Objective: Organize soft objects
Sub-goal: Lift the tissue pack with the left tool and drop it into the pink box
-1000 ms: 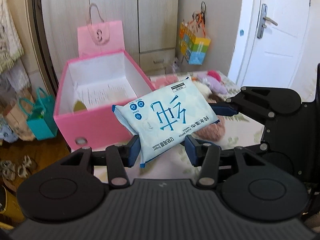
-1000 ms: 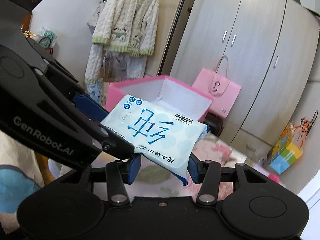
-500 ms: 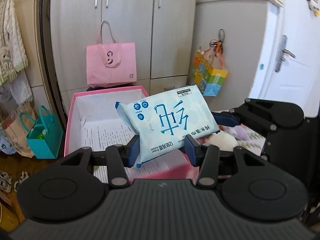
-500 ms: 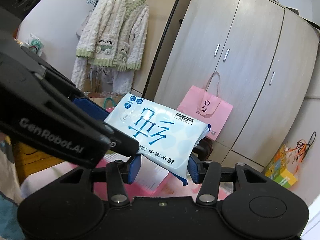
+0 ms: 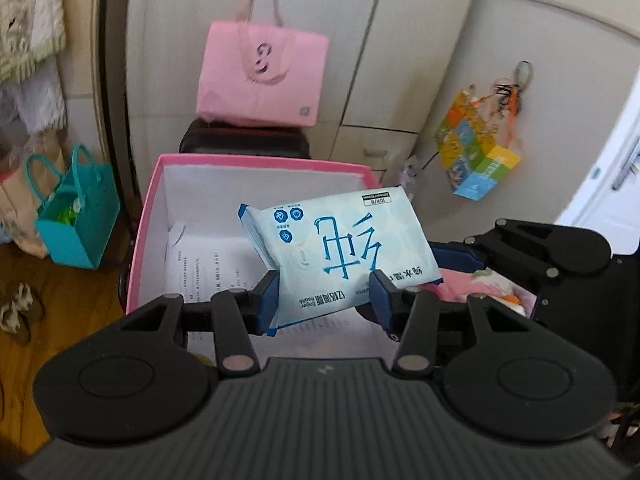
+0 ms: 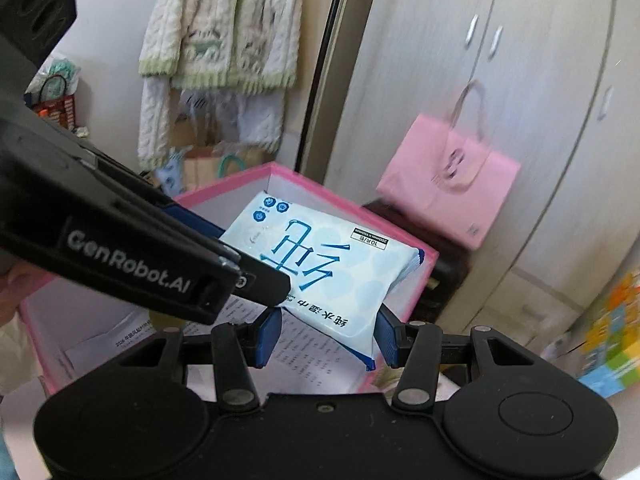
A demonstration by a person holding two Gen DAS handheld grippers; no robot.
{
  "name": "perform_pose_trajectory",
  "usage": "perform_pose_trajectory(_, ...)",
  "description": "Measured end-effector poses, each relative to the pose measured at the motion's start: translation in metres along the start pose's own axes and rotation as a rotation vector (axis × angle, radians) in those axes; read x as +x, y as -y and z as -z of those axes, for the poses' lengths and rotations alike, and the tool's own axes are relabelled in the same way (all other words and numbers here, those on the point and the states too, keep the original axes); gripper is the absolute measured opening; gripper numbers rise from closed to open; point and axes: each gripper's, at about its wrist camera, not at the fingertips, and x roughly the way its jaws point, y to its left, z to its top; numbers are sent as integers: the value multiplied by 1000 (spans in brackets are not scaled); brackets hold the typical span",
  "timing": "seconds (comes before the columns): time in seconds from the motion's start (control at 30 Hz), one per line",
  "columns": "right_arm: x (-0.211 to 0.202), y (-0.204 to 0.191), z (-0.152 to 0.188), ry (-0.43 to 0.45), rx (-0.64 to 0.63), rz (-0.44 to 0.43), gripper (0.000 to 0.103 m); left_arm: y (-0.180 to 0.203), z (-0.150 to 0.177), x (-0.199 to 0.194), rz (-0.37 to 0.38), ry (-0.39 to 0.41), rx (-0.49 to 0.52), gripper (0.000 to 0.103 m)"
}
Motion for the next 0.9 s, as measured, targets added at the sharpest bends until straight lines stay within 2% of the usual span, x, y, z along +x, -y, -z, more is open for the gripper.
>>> perform_pose_trajectory(0.23,42,14,-13,-98,30,-82,57,-20,-17,35,-55,-50,-75,47)
perform_pose_trajectory(0.3,48,10,-9,-140,-26,-70,59,-24,-14,38,-93,-62,-90,47)
perform_pose_trajectory(0.33,46,7,-6,-131,-49,-44,60,-23,-12,36,-114,-50,-69,47)
perform_pose_trajectory(0.43,26,1,3,-102,-83,-66,61,-17,-7,23,-153,-15,-8,49)
perform_pose_trajectory(0.9,-63,15,11,-31,90,-222,62,32,20,-64,-118,25,148,53)
